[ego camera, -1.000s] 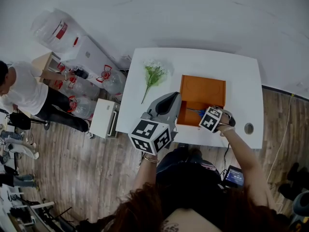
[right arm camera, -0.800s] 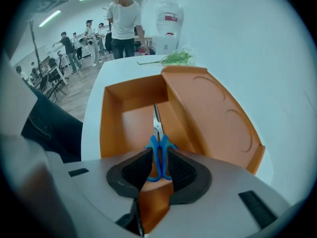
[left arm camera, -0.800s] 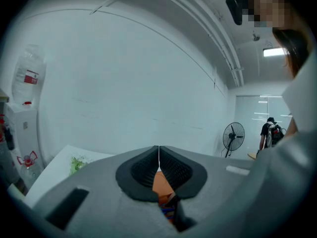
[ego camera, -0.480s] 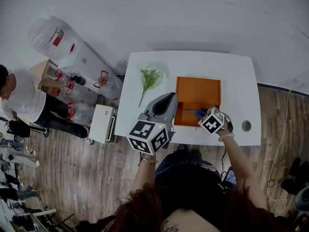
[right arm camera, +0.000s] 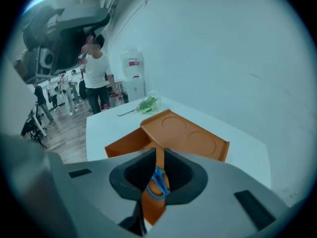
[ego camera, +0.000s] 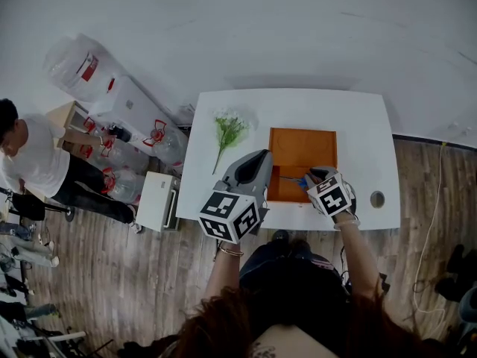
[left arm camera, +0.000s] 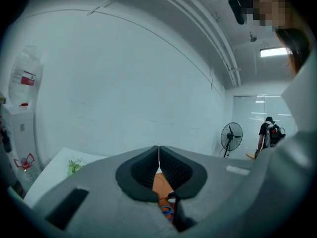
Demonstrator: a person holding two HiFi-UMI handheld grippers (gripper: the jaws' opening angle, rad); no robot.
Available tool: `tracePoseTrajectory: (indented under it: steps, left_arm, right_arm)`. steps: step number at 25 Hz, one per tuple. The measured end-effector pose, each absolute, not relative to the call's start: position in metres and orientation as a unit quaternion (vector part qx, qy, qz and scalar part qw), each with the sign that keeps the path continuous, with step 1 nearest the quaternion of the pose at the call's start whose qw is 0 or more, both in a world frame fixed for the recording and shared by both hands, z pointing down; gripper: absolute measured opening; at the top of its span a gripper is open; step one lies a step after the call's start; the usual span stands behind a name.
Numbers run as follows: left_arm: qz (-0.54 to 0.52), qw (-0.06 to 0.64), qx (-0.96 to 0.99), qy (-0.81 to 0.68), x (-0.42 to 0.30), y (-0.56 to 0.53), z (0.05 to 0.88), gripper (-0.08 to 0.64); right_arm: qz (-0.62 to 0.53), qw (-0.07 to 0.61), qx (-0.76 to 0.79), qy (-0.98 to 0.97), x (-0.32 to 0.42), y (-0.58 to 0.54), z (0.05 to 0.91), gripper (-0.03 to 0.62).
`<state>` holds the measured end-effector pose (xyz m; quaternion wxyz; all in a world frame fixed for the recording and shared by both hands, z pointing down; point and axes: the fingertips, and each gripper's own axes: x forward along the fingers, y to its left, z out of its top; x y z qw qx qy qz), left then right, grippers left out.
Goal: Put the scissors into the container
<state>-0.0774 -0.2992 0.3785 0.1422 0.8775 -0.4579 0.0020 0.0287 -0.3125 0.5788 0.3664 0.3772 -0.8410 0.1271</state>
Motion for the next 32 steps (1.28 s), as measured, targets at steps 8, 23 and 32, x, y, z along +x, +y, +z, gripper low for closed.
tracePoseTrajectory:
  steps: [8,23,32]
  left_arm:
    - [-0.004,0.137,0.878,-0.459,-0.077,-0.304,0.375,0.018]
    - [0.0,0.132,0.879,-0.457,-0.07,-0.313,0.376,0.018]
    - [0.0,0.132,0.884,-0.449,-0.061,-0.316,0.374,0.018]
  right_arm:
    - [0.122,0.295,0.42,-0.85,0.035,-0.321,0.531,0.034]
    - [0.087,0.155,0.486,-0.856,0.047,-0.327,0.452,-0.002]
    - [0.06,0.11,0.507,-0.853,0.058,-0.325,0.416,-0.002]
